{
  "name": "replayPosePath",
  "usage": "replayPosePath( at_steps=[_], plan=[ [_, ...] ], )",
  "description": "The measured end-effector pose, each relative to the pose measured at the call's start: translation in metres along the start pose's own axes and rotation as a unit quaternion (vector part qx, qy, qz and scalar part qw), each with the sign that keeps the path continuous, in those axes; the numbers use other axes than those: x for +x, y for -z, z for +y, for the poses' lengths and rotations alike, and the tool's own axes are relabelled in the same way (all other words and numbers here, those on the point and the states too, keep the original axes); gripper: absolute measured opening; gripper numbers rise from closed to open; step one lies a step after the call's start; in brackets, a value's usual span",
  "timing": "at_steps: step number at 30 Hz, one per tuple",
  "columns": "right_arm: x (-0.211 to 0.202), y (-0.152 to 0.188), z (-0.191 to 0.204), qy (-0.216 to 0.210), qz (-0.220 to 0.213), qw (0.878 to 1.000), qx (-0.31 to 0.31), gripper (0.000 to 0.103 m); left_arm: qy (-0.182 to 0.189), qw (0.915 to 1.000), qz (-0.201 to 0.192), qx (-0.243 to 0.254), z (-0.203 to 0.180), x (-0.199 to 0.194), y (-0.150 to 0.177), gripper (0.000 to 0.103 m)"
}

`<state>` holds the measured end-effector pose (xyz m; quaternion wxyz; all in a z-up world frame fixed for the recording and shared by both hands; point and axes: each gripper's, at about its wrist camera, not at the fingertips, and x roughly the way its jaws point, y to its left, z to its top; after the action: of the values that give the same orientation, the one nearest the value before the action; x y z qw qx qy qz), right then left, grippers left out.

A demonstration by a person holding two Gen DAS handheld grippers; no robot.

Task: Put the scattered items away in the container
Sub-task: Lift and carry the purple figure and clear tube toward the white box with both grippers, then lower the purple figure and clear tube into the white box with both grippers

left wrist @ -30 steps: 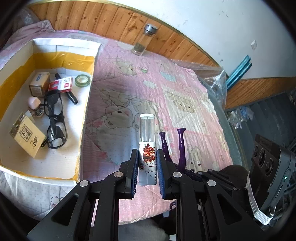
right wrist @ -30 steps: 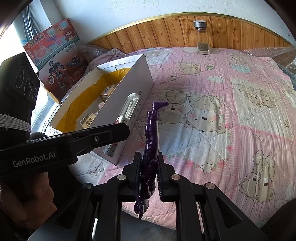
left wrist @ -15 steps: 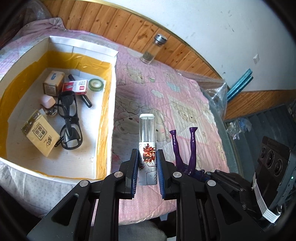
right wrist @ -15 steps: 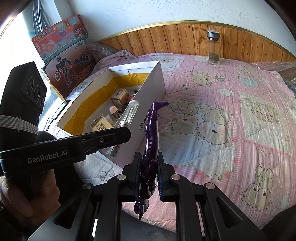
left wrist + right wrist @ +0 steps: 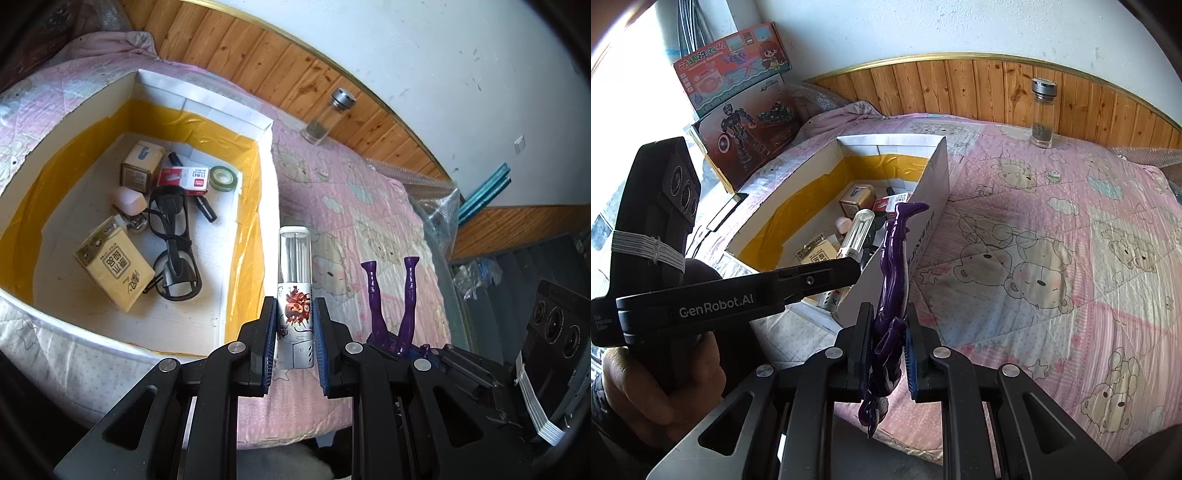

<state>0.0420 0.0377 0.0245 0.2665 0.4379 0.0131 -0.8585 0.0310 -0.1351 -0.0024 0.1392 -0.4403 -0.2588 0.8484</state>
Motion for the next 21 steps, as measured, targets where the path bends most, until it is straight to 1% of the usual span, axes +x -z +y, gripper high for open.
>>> replayPosePath(
  at_steps=[21],
  plan=[
    [0.009,-0.016,0.032,-0.016,0.001,0.999,-0.033,0.017,-0.014,0.998,-0.031,-0.053,0.049,-0.026,-0.011,0.019]
  ],
)
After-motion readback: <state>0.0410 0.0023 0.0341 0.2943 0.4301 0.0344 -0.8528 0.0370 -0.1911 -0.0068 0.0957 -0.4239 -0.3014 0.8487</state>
